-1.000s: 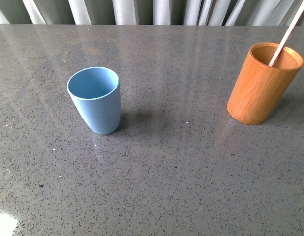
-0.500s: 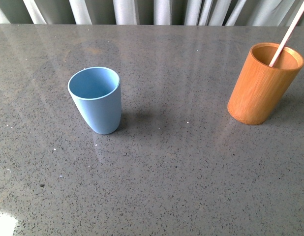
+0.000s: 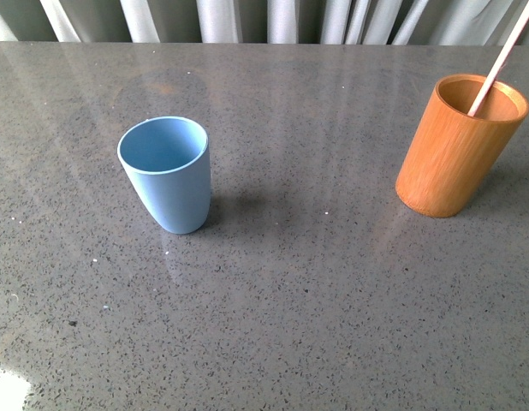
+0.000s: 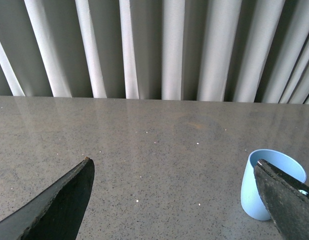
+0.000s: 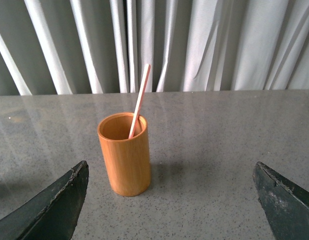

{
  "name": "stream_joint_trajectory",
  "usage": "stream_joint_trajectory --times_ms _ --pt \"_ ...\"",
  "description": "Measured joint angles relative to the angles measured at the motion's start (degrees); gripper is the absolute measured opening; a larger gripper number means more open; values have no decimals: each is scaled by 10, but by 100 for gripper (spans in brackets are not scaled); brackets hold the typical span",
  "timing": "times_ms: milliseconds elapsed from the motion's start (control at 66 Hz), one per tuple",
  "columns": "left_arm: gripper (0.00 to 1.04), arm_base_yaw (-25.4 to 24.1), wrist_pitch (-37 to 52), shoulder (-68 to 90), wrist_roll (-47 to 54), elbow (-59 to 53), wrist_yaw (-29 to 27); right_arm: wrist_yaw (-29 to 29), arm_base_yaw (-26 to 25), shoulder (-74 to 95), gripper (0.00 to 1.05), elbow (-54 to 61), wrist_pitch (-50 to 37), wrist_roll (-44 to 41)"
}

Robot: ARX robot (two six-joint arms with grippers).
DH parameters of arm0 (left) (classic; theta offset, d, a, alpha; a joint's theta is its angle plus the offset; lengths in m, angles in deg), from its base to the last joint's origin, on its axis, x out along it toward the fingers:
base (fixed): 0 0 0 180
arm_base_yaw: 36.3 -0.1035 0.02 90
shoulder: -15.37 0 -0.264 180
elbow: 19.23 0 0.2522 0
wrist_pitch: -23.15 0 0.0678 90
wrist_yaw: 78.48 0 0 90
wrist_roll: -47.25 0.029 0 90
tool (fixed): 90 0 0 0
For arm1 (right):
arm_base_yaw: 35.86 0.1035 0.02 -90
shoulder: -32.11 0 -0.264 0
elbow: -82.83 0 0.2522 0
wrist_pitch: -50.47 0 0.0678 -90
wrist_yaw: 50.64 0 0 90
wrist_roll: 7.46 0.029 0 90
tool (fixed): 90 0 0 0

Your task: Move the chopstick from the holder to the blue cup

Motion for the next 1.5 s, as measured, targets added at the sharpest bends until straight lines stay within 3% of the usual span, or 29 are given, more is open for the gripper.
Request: stream_joint_trajectory --times_ms 91,167,500,864,1500 --pt "96 0 0 0 0 0 0 -2 0 102 96 -58 143 33" --pt "96 0 0 0 0 0 0 -10 0 146 96 -70 148 43" --pt "96 0 0 0 0 0 0 -54 -3 376 96 -150 -23 71" --pt "96 0 0 0 0 0 0 -43 41 655 96 -296 -177 75" --pt "96 0 0 0 0 0 0 -8 49 870 96 -449 -232 82"
